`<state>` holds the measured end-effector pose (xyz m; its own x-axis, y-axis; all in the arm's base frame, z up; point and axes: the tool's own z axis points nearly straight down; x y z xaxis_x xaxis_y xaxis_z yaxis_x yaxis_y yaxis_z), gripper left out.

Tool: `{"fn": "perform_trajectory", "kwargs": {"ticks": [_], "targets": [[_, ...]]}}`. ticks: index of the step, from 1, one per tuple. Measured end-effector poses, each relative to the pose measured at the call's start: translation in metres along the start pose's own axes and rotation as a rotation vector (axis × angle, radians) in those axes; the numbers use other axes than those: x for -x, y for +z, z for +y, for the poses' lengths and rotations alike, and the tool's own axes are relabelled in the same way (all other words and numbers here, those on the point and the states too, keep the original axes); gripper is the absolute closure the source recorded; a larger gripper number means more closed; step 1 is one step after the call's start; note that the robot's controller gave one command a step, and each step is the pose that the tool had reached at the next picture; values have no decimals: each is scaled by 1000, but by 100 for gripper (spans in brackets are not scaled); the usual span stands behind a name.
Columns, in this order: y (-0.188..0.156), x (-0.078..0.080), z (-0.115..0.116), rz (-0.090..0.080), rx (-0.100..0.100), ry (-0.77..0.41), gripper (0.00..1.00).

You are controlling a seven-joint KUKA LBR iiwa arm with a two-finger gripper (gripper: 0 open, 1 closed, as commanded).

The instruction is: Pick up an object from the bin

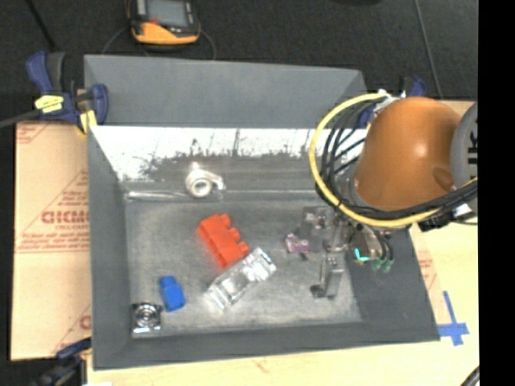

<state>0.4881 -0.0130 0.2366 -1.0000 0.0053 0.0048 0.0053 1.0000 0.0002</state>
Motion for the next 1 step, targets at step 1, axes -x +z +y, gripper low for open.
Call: {"fn": "perform_trajectory", "kwargs": {"ticks": [1], "targets": [[103,73,1,-5,0,1,0]]}}
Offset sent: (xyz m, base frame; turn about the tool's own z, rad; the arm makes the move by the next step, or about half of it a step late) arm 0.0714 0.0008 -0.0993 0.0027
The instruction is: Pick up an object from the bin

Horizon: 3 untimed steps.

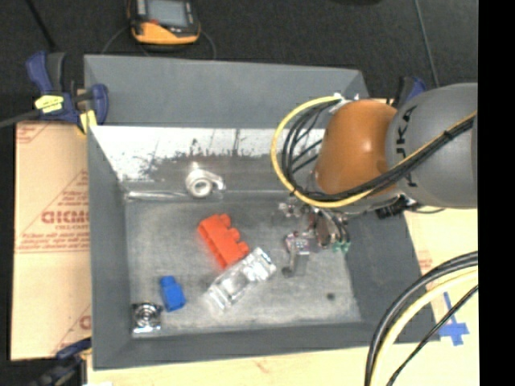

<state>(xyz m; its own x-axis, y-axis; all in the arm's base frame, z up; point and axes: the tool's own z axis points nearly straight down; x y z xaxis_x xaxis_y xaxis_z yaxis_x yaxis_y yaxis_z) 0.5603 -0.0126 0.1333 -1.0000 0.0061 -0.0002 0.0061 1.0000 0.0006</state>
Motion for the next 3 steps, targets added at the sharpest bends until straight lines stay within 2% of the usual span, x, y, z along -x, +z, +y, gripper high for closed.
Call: {"fn": "perform_trajectory", "kwargs": {"ticks": [1,2,3], "targets": [[54,11,49,-5,-2,110,0],[-46,60,9,-12,-3,-113,0],[40,55,-46,2,-2,-411,0]]}}
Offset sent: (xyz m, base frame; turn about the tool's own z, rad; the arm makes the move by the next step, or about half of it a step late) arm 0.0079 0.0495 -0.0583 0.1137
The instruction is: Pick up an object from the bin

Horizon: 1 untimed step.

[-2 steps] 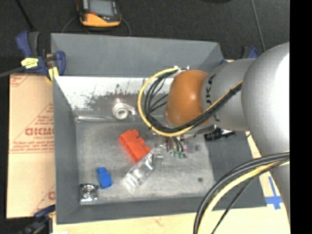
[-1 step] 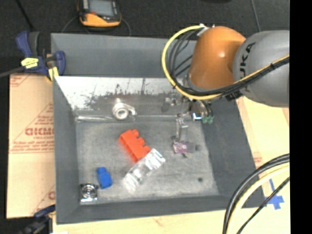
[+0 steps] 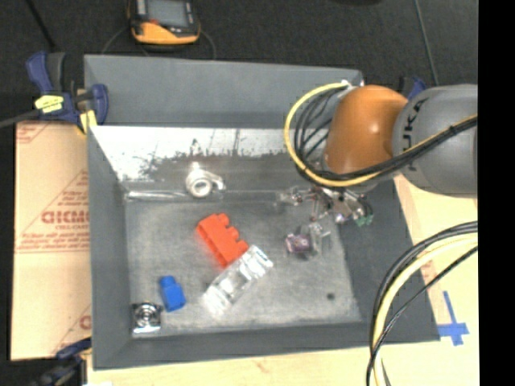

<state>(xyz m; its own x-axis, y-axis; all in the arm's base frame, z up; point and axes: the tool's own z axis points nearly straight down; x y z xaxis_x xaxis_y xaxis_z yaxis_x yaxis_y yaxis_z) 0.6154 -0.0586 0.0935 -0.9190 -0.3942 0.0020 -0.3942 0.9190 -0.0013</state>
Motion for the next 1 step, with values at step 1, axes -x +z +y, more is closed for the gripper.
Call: {"fn": "perform_trajectory", "kwargs": {"ticks": [1], "targets": [[19,-13,5,-5,1,50,0]]}}
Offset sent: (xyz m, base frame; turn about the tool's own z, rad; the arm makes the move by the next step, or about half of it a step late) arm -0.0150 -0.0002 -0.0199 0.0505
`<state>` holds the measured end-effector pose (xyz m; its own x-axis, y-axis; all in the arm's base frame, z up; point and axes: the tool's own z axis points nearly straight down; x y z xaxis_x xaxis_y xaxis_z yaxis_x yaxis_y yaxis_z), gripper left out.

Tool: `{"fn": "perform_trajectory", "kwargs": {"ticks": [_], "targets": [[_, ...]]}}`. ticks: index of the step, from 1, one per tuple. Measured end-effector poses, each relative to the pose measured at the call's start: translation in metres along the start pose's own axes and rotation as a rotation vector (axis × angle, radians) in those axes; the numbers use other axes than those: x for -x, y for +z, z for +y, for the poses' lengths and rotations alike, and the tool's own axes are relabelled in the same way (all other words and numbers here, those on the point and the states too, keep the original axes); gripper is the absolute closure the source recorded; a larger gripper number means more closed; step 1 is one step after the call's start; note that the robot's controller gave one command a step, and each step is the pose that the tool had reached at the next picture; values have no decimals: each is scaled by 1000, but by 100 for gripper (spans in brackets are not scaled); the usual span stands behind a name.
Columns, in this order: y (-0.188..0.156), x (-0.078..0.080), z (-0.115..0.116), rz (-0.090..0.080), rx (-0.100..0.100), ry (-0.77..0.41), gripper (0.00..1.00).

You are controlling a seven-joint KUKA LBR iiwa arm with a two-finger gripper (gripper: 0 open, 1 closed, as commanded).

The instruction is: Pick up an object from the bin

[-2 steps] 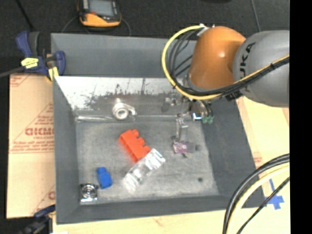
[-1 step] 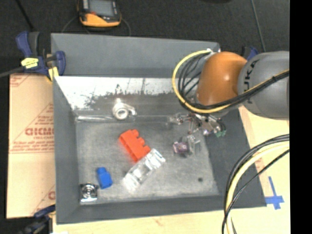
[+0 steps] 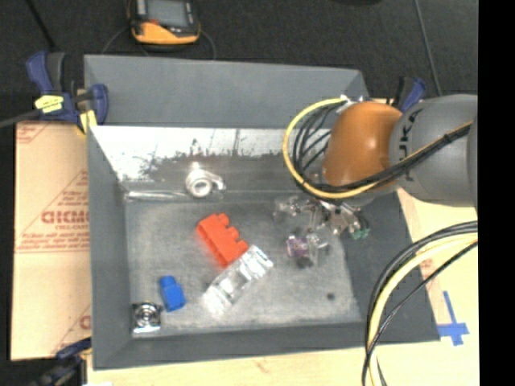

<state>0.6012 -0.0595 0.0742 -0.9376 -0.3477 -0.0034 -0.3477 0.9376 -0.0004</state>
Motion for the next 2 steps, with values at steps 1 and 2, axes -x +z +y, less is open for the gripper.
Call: {"fn": "perform_trajectory", "kwargs": {"ticks": [1,2], "targets": [[-1,1,0,-2,-1,0,100],[-149,10,-5,-9,-6,-27,100]]}}
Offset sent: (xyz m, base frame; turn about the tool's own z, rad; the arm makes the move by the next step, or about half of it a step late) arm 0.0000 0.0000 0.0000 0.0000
